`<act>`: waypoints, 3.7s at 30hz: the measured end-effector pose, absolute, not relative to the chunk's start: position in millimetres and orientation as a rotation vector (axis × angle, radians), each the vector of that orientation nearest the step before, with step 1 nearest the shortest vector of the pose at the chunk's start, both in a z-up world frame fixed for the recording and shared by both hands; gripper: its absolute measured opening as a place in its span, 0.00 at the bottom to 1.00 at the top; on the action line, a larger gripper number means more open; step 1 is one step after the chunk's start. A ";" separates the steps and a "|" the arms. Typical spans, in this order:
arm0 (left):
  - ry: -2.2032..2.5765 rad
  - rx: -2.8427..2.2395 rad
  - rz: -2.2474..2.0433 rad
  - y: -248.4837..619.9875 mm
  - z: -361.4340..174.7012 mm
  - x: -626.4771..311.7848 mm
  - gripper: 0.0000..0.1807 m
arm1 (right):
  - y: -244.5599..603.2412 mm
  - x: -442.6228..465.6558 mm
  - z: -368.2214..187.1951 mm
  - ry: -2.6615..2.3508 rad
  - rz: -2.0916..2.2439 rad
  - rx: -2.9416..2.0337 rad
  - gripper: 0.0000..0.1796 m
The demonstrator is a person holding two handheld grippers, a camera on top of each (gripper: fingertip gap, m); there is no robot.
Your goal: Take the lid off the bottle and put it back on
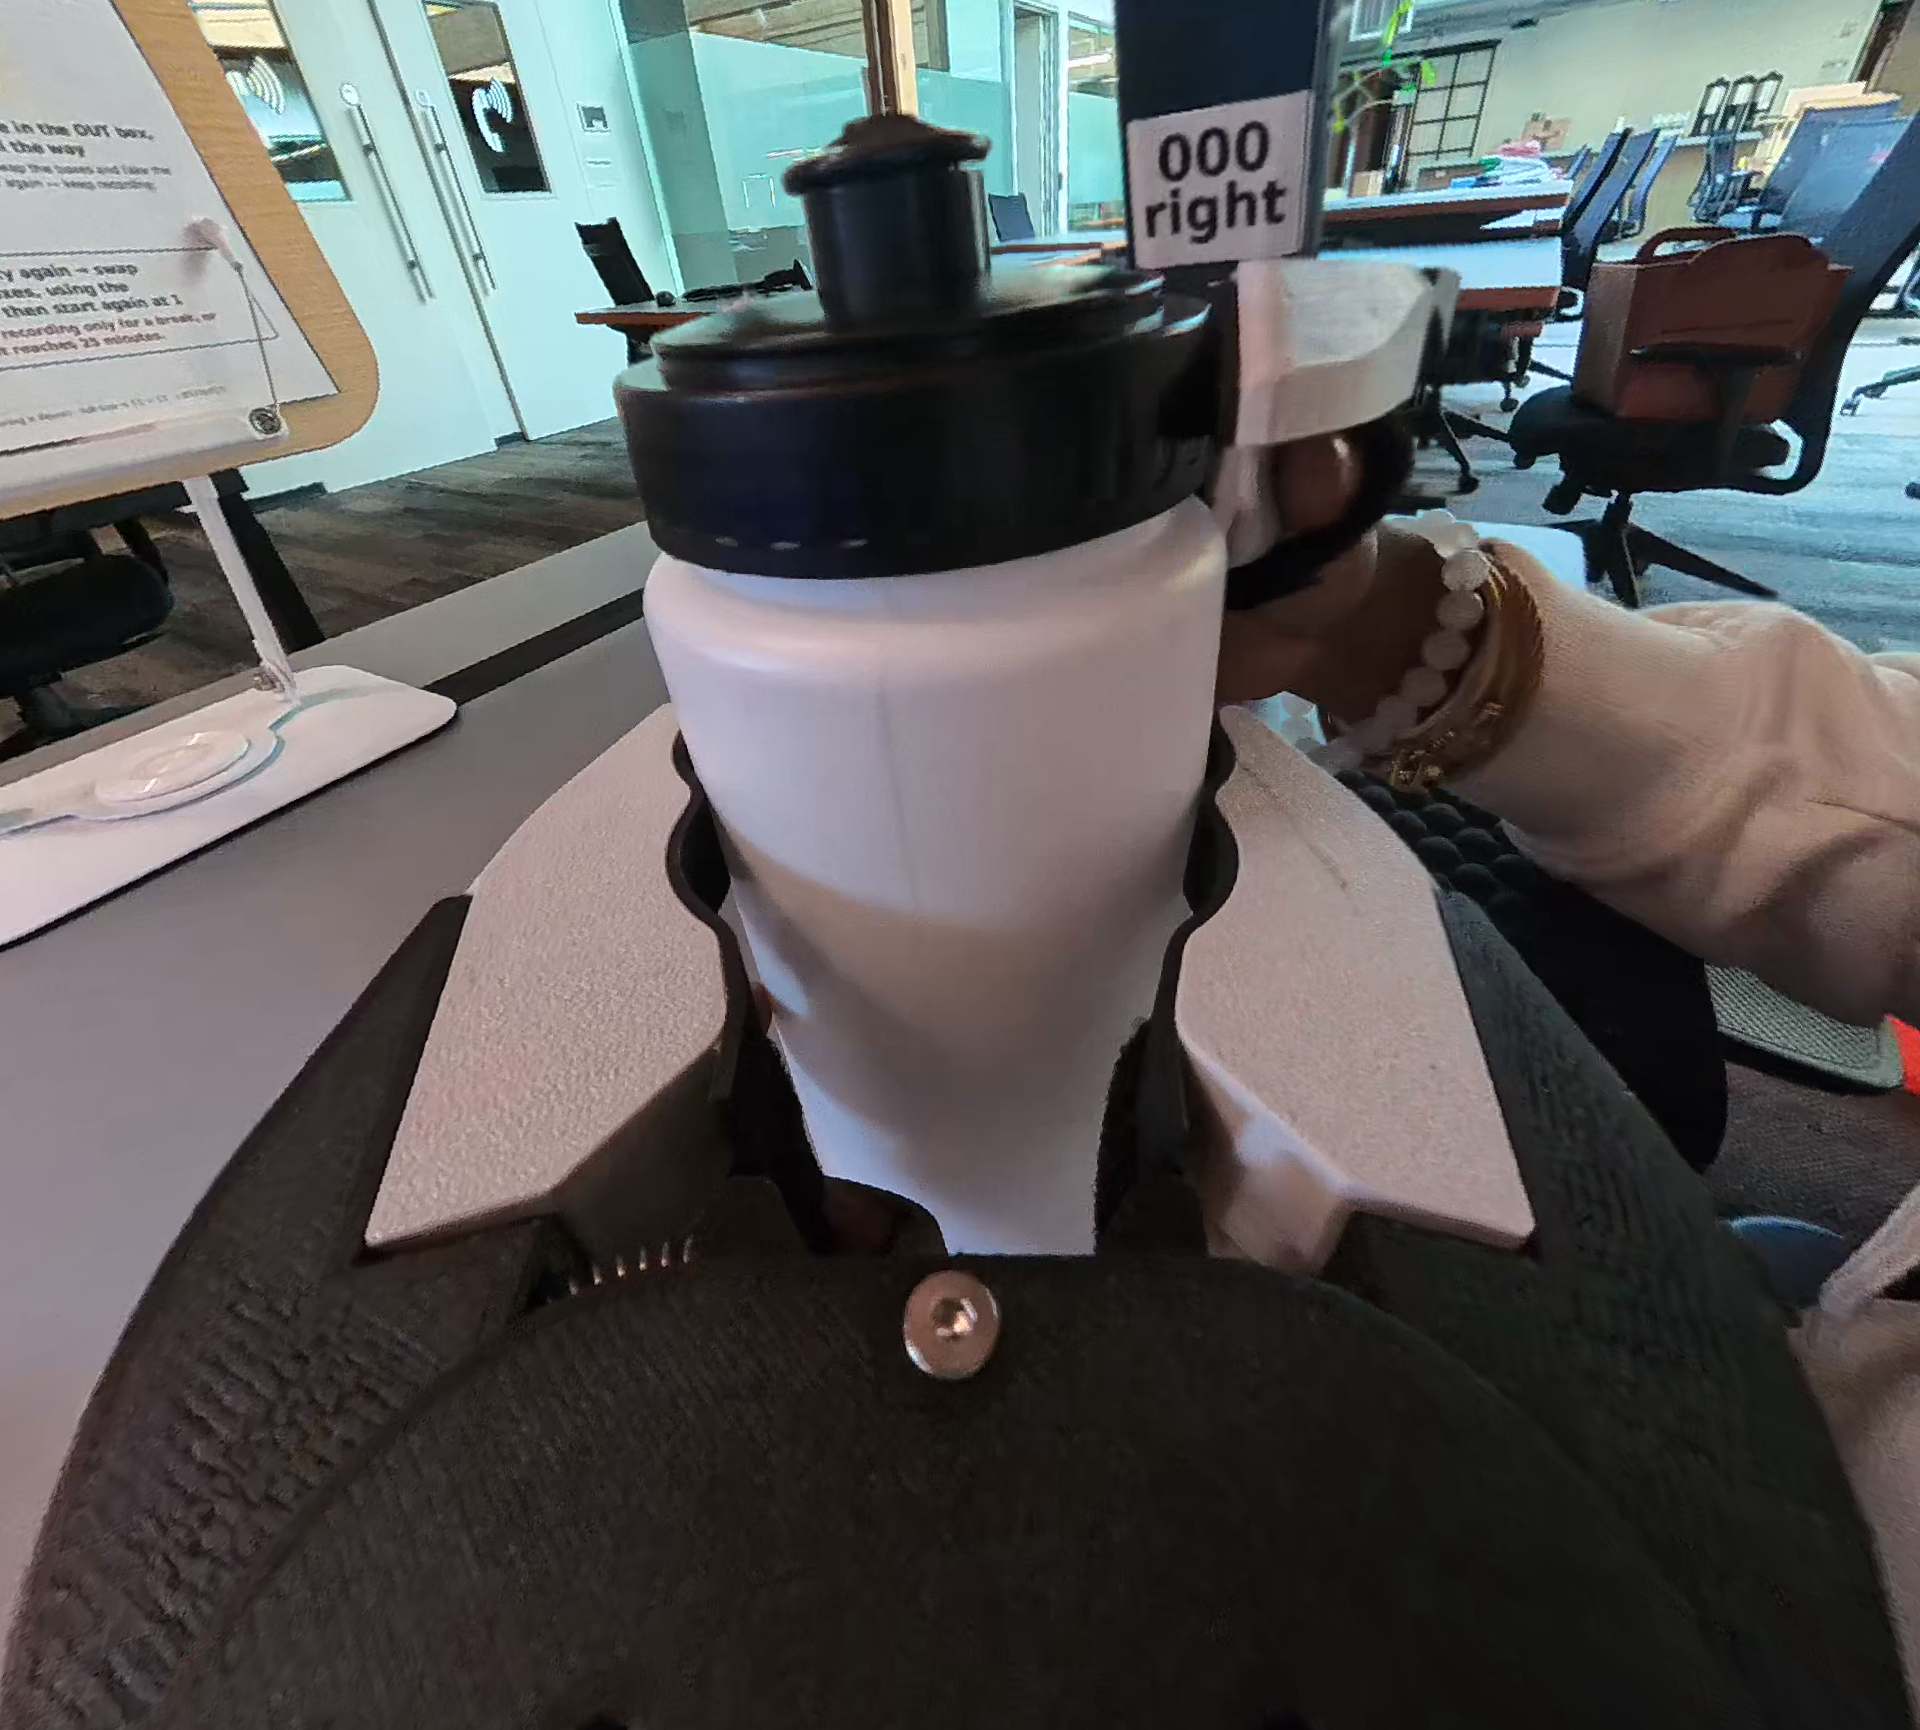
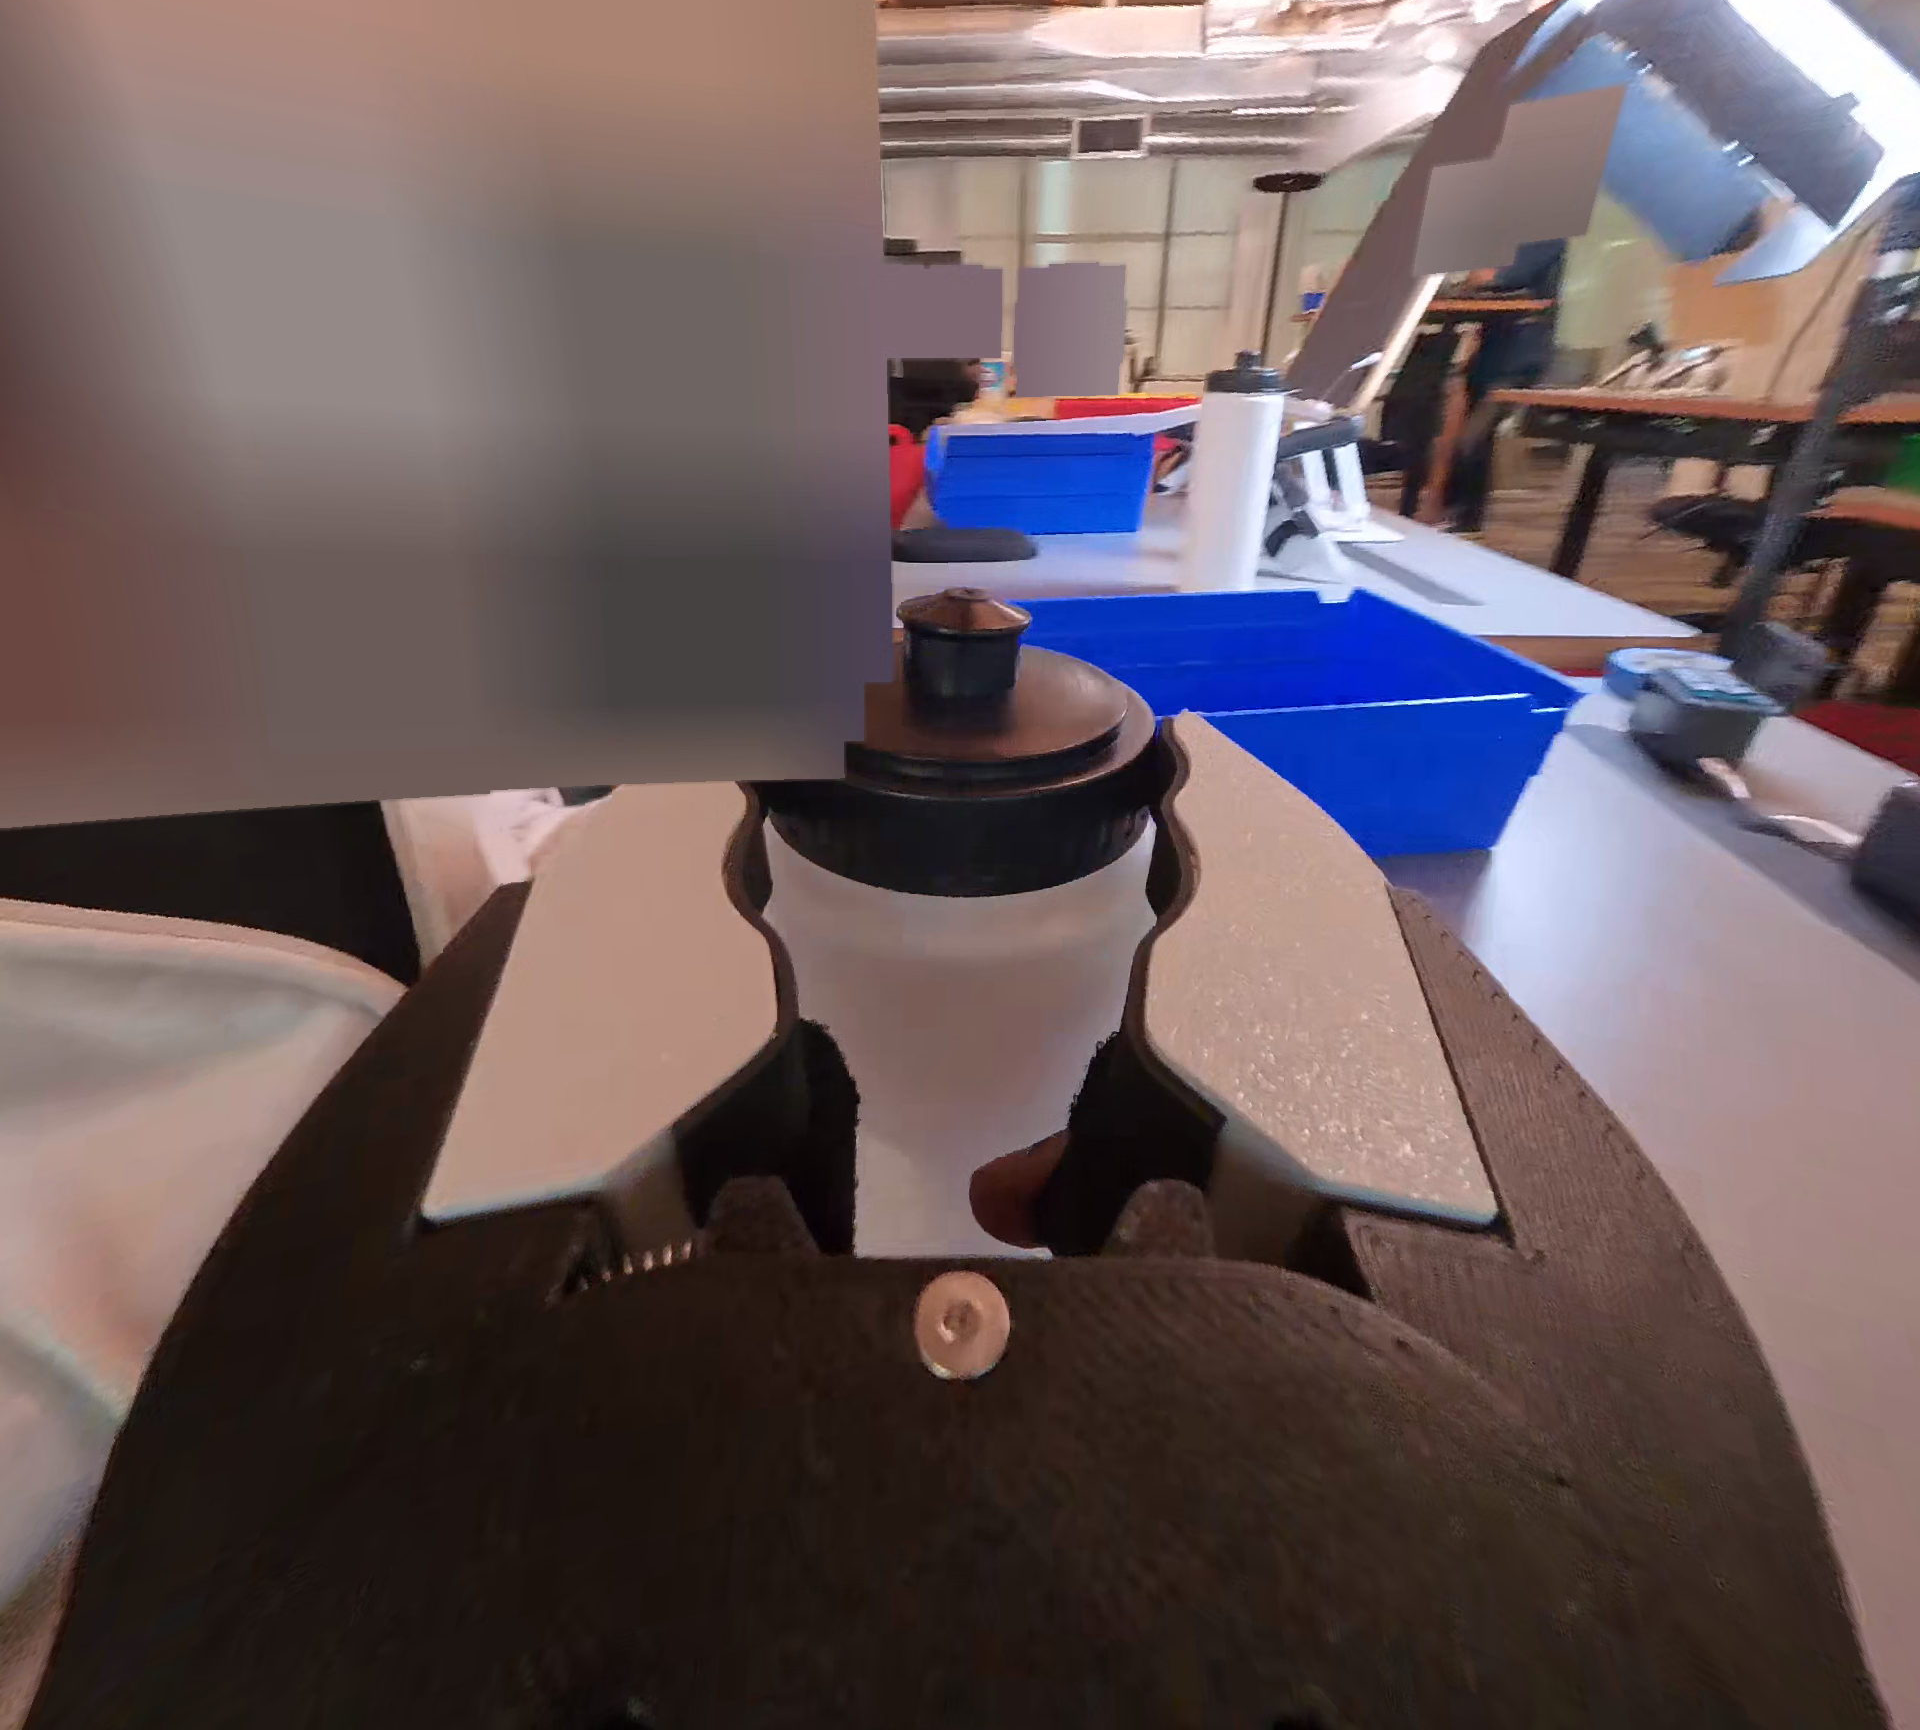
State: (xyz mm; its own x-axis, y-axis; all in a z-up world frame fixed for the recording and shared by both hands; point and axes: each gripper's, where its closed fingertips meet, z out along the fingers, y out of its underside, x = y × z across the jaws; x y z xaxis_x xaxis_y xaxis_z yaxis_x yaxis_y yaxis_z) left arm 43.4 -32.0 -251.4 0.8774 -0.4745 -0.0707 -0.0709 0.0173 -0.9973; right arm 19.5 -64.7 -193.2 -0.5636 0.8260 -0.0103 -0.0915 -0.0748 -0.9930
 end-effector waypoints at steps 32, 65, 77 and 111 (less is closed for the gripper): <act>0.456 -1.530 -0.349 -33.2 -251.6 44.4 0.49 | -73.6 20.3 -199.3 -1.735 1.979 -0.577 0.42; 0.440 -1.521 -0.359 -35.2 -251.6 44.1 0.49 | -77.4 16.0 -188.2 -1.739 1.868 -0.637 0.42; 0.425 -1.505 -0.318 -35.3 -251.1 44.3 0.49 | -60.3 15.7 -190.1 -1.126 1.206 -1.171 0.56; 0.447 -1.505 -0.325 -39.1 -251.5 42.6 0.49 | -78.3 9.9 -196.2 -1.692 1.484 -0.849 0.43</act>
